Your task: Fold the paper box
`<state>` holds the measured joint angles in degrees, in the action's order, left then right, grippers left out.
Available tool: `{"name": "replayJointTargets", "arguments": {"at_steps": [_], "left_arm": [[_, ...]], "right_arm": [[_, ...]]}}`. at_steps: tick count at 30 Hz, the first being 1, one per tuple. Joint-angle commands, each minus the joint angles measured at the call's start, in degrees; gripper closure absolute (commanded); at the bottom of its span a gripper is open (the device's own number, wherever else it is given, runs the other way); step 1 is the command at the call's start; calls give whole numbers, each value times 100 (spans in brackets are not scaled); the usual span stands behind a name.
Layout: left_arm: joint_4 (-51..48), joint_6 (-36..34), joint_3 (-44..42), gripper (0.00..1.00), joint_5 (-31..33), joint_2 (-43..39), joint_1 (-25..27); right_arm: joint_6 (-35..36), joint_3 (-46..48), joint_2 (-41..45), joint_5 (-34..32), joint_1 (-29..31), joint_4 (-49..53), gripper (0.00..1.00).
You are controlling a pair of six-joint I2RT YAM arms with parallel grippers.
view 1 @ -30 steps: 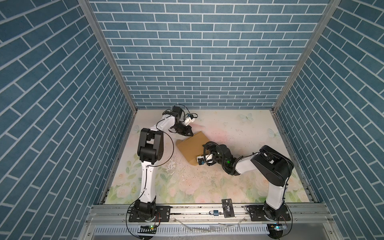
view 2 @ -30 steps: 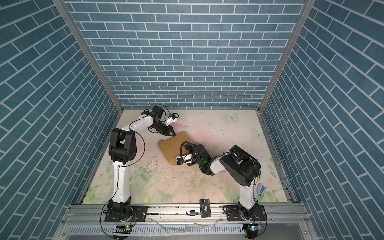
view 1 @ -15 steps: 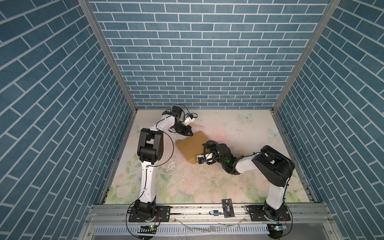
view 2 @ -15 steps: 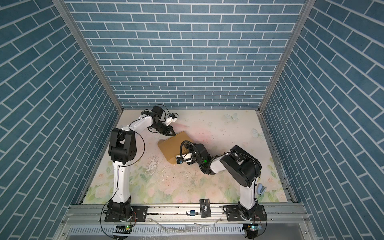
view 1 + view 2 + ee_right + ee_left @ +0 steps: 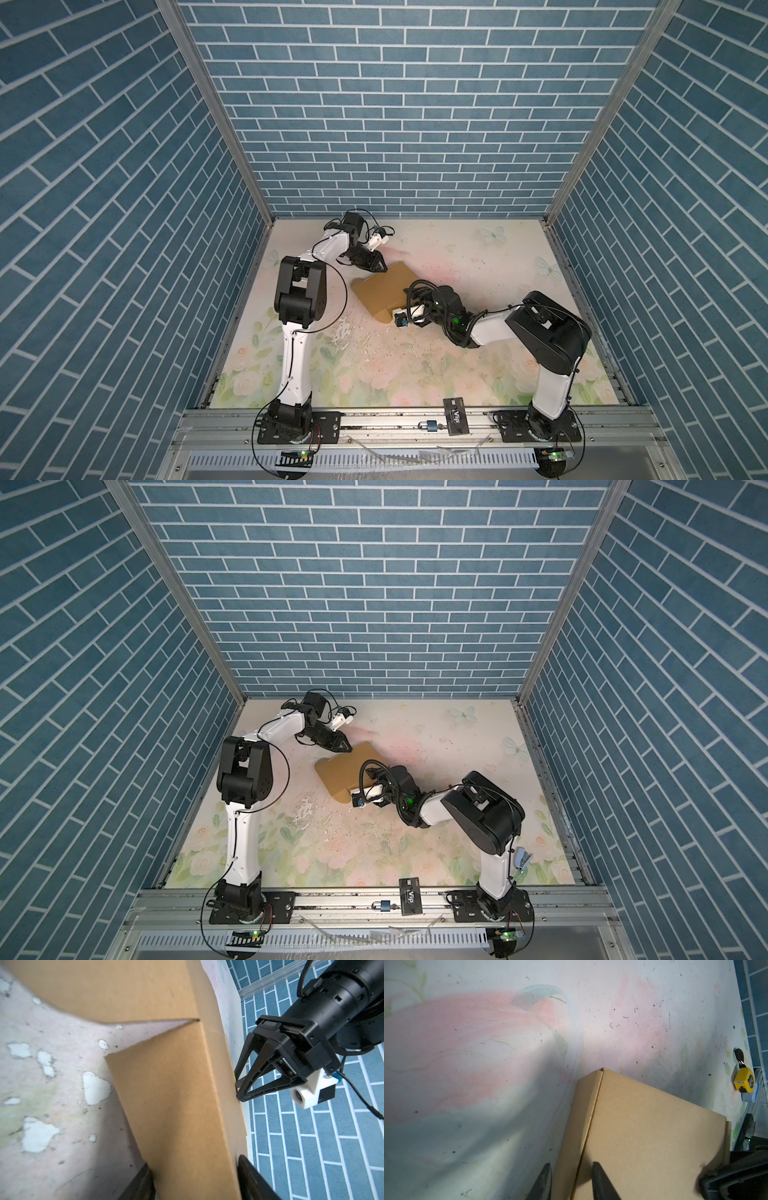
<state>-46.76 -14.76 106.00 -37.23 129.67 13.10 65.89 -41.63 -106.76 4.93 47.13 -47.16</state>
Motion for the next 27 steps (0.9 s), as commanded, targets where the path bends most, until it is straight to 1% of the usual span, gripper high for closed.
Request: {"name": "replayJointTargets", "arguments": {"at_steps": [1,4,7,12,15,20,22,24,25,27], "left_arm": [[-457,-41,-227,60,57,-144,105],[-442,-19,-296,53,100,-539,96],[-363,52,-405,48,217,-1089,53],[-59,140,-778,44,586,-2165,-139],[239,276,-1112,43,734,-2804,-380],[860,570,-1651,40,445,-3757,-990],[1295,621,-1976,38,176,-4084,-1171],[1734,528,-2357,36,-37,-4402,-1231],[1810,460,-2445,36,-125,-4496,-1231],[1690,594,-2417,35,-158,-4552,-1231]], "right_arm": [[-302,-98,260,-47,-55,-219,41],[-419,18,352,-90,-55,-228,41],[-733,189,488,-132,-56,-338,42],[-1554,443,796,-142,-57,-419,44],[-2130,550,976,-129,-65,-479,44],[-3141,643,1311,-27,-81,-466,44],[-3640,664,1445,258,-133,-480,44],[-4089,680,1548,370,-167,-564,45],[-4307,685,1590,457,-188,-635,45],[-4651,657,1642,638,-244,-715,45]]}}
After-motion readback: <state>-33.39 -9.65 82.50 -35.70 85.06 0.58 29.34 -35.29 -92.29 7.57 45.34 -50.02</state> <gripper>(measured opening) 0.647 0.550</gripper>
